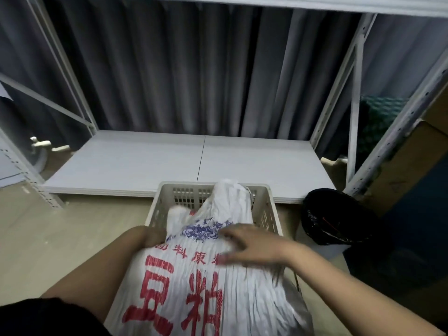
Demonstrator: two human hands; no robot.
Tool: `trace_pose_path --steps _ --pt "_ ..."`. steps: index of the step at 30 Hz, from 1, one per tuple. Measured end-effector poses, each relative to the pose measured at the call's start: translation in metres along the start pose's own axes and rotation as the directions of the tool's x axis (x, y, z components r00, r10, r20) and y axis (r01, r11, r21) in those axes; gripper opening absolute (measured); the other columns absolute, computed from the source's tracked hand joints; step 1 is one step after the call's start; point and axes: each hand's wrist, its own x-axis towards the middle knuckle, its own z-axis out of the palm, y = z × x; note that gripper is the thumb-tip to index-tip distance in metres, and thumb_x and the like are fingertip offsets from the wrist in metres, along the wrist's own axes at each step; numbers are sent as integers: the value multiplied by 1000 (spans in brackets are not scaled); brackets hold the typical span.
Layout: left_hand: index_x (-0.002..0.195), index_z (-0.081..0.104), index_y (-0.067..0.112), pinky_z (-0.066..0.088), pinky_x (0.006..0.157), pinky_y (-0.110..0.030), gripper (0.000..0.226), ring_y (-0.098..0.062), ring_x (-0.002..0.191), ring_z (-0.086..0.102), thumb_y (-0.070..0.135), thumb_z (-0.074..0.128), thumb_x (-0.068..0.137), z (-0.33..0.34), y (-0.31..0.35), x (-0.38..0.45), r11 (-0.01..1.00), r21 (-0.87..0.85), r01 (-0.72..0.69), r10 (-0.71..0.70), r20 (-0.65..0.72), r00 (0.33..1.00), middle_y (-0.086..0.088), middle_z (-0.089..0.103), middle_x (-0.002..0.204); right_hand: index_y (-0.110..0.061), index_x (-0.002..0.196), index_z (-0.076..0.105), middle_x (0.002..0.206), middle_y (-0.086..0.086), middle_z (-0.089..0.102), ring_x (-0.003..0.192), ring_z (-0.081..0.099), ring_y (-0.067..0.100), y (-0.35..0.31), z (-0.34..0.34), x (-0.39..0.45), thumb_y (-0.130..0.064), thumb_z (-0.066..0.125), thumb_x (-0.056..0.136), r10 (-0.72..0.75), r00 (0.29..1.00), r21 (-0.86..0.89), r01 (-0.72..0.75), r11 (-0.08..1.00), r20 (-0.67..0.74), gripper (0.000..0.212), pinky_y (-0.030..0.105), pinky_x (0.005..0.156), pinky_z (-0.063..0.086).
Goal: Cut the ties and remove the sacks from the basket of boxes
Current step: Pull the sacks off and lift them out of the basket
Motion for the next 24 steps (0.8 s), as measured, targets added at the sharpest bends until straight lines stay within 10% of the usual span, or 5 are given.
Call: trace_pose_path --steps 4,8,14,20,24 --pt "136 47 0 34 103 -28 42 -27 132 44 21 31 103 2 3 -23 999 44 23 -20 -67 998 -16 43 146 -36 149 6 159 -4 14 142 25 27 -2 30 10 -63 68 72 147 976 -189 -117 975 158 103 49 114 27" --pt "142 38 9 39 101 -34 59 -32 126 48 47 34 98 5 -8 -31 943 -307 -128 -29 -458 888 -17 39 147 -27 144 34 144 2 47 127 48 26 4 18 22 -56 55 86 202 979 -326 -198 924 -22 68 37 98 42" --pt "151 12 32 23 116 -45 79 -23 145 20 63 46 87 62 -1 -80 948 25 -317 251 -671 698 -1 10 160 -19 122 50 116 5 64 106 61 25 25 8 19 -64 56 79 283 848 -327 -450 831 -449 62 32 75 42" --pt "150 -4 40 38 107 -40 102 -30 138 35 61 63 76 145 -24 -95 920 -318 -229 9 -567 824 -9 -6 158 -14 107 59 106 8 61 97 59 29 29 40 -3 -34 68 77 18 689 -403 -445 800 -725 36 37 73 42" --pt "152 8 33 47 95 -34 84 -27 112 59 33 62 88 153 -20 -88 876 -380 -296 51 -538 841 -15 35 144 -19 103 66 103 5 62 98 59 27 24 65 -31 -34 67 77 -38 682 -361 -338 869 -730 30 39 79 43"
